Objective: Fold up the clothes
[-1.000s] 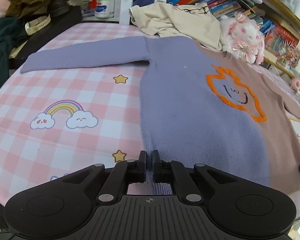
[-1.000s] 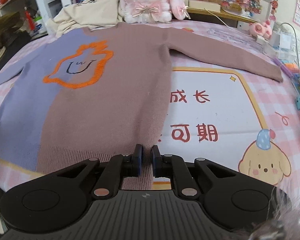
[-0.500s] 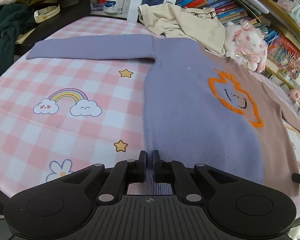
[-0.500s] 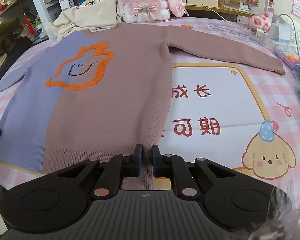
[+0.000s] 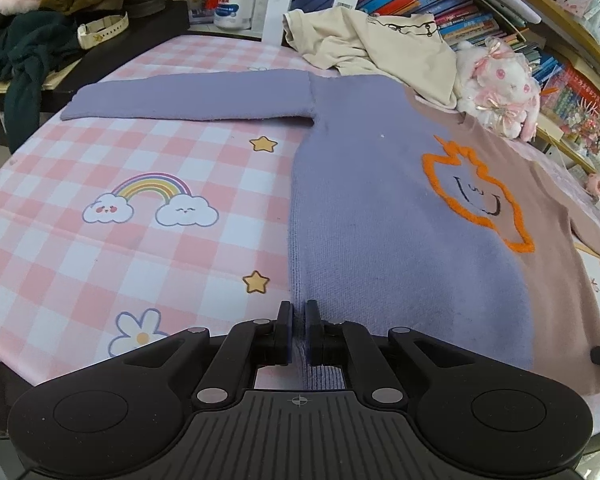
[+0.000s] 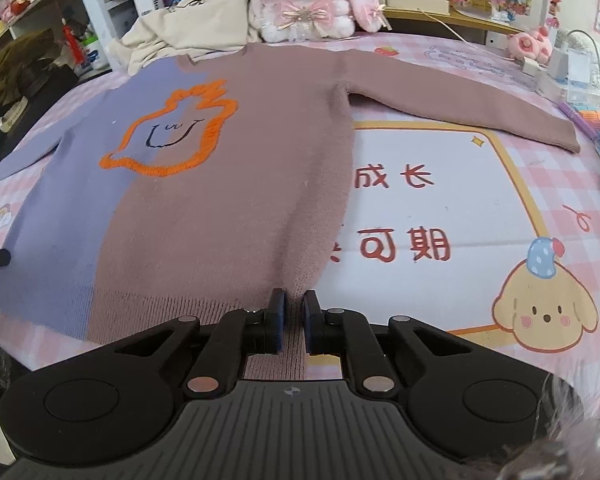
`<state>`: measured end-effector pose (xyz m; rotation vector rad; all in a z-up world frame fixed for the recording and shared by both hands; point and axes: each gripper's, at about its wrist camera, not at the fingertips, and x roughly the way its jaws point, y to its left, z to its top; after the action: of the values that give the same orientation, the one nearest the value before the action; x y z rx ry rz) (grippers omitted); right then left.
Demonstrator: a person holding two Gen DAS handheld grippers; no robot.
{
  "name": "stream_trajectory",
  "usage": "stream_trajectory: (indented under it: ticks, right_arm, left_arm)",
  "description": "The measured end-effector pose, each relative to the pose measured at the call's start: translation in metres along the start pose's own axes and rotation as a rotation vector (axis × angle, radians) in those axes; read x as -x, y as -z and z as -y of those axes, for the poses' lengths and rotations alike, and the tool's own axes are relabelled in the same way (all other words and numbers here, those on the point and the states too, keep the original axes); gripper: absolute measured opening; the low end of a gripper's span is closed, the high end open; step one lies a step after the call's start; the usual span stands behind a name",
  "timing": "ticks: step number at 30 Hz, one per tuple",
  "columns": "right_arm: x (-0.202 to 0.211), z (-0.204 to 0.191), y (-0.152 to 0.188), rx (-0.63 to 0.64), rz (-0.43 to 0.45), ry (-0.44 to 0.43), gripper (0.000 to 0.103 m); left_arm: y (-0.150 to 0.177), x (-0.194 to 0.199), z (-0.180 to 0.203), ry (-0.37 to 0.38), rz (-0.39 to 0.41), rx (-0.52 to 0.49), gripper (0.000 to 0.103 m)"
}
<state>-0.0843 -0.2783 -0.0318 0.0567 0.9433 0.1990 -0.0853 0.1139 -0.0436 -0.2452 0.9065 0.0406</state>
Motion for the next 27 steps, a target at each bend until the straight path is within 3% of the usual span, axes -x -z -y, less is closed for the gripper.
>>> stream_trajectory:
  ticks: [18, 21, 22, 25, 27]
  right_arm:
    - [0.001, 0.002, 0.003, 0.046, 0.006, -0.027, 0.01]
    - [0.005, 0.003, 0.002, 0.036, 0.013, -0.013, 0.023]
    - [0.009, 0.003, 0.003, 0.035, 0.032, -0.011, 0.036]
    - [0.027, 0.002, 0.004, 0.04, 0.101, -0.01, 0.049]
    - [0.038, 0.001, 0.005, 0.046, 0.155, 0.0, 0.065]
  left_arm:
    - [0.007, 0.006, 0.004, -0.047, 0.026, -0.005, 0.009]
    - [0.01, 0.02, 0.012, -0.1, 0.091, -0.003, 0.012]
    - [0.011, 0.029, 0.015, -0.096, 0.124, 0.003, 0.013]
    - [0.013, 0.054, 0.024, -0.084, 0.201, 0.018, 0.03]
    - [0.015, 0.067, 0.031, -0.099, 0.247, 0.029, 0.064]
